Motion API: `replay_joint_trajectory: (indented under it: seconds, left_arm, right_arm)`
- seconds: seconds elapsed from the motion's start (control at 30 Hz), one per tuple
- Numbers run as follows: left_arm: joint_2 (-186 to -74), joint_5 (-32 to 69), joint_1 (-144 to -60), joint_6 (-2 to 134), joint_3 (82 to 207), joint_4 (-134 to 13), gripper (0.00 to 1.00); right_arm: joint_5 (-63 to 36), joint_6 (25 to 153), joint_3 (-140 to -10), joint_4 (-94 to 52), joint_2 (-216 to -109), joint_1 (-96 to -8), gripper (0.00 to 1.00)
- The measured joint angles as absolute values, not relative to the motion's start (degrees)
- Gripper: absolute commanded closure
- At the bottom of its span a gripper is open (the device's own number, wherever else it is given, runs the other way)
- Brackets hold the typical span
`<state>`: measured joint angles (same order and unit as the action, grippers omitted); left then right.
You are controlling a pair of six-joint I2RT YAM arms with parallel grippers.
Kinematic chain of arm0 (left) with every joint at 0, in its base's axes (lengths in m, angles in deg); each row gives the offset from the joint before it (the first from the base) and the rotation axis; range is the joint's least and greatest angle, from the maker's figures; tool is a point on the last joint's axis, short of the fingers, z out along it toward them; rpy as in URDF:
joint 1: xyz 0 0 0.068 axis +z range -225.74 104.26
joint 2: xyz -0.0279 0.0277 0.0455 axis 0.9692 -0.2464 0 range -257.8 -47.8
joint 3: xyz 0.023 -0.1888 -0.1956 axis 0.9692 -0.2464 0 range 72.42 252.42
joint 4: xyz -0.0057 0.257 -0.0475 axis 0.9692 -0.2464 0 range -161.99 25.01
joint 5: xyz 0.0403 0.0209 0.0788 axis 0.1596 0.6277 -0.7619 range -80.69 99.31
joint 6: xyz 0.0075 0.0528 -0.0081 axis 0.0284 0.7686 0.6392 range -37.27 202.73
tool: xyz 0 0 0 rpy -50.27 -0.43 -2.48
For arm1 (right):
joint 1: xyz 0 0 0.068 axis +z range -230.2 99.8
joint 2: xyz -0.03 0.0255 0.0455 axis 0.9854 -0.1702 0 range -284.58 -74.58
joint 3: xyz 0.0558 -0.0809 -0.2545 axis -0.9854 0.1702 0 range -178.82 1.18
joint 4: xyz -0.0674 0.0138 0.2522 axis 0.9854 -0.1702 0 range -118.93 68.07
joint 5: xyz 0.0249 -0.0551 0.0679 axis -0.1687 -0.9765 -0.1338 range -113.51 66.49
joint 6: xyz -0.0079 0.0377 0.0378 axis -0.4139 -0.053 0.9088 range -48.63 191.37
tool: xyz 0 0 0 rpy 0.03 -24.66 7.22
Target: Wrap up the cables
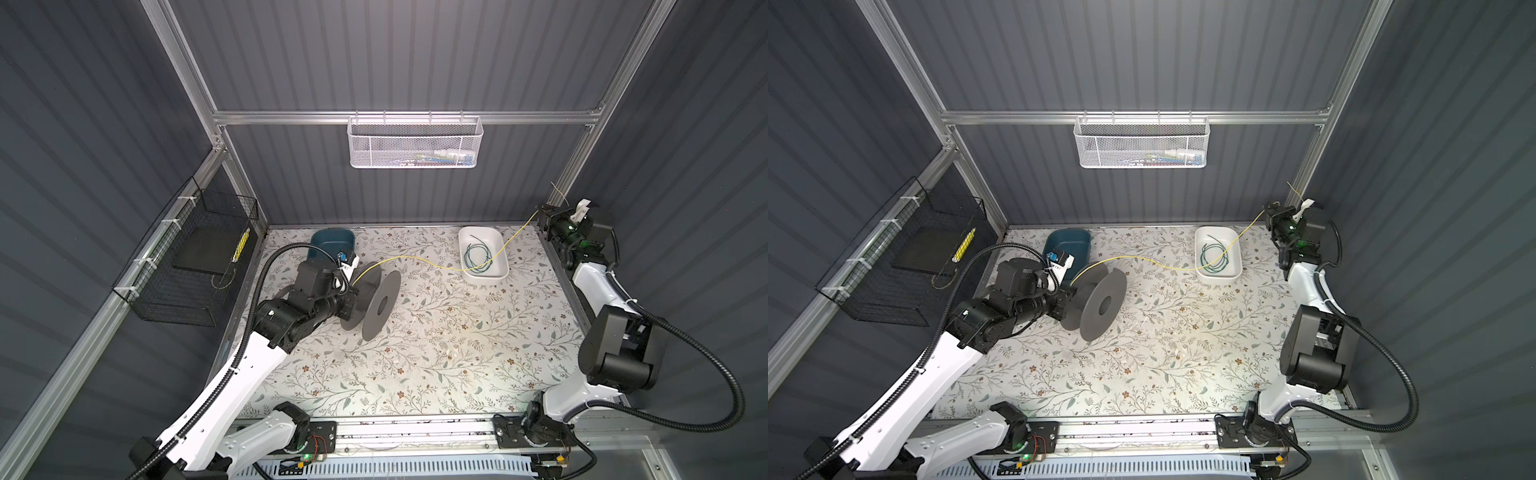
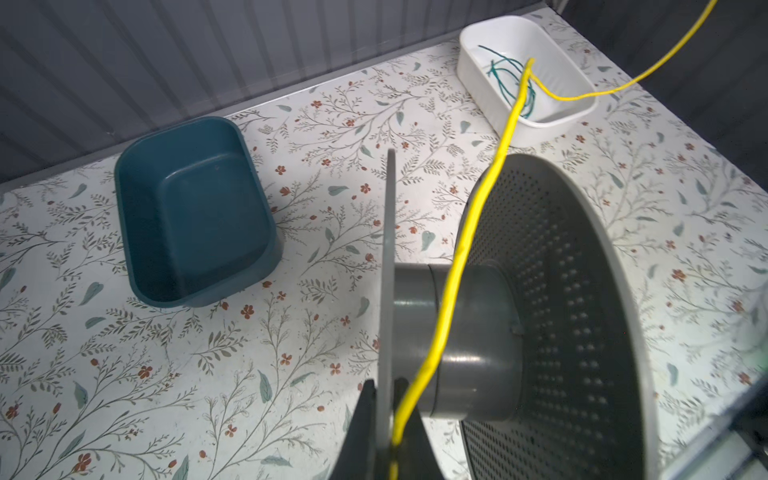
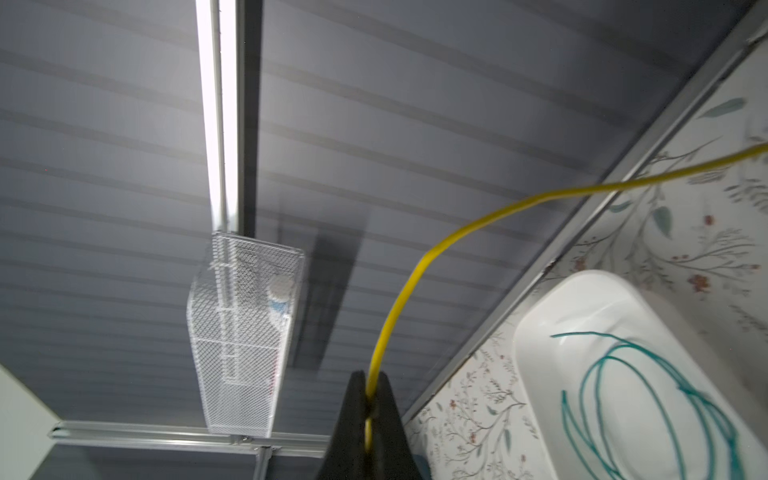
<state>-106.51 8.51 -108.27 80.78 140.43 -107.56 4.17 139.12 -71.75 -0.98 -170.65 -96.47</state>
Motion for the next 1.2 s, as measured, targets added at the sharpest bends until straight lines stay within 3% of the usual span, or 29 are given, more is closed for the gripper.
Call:
replay_joint_trajectory:
  seconds: [0.37, 0.73, 0.97, 1.2]
  left_arm:
    - [-110.2, 21.6, -108.3, 79.9, 152.5, -107.9, 1.00]
    - [-121.3, 13.3, -107.5, 78.9, 163.3, -103.6, 1.00]
    - [-123.1, 8.8, -106.8, 80.9, 166.0, -106.5, 1.00]
    - [-124.5, 8.0, -106.0, 78.6, 170.4, -105.5, 1.00]
  right_arm:
    - [-3.1, 128.1, -60.9, -7.1, -168.1, -93.8, 1.00]
    - [-9.0, 123.8, -45.9, -6.3, -154.3, -90.9, 1.00]
    - [-10.0, 122.5, -45.7, -6.4, -153.0, -93.2, 1.00]
    - [-12.6, 120.6, -43.3, -5.2, -153.6, -85.5, 1.00]
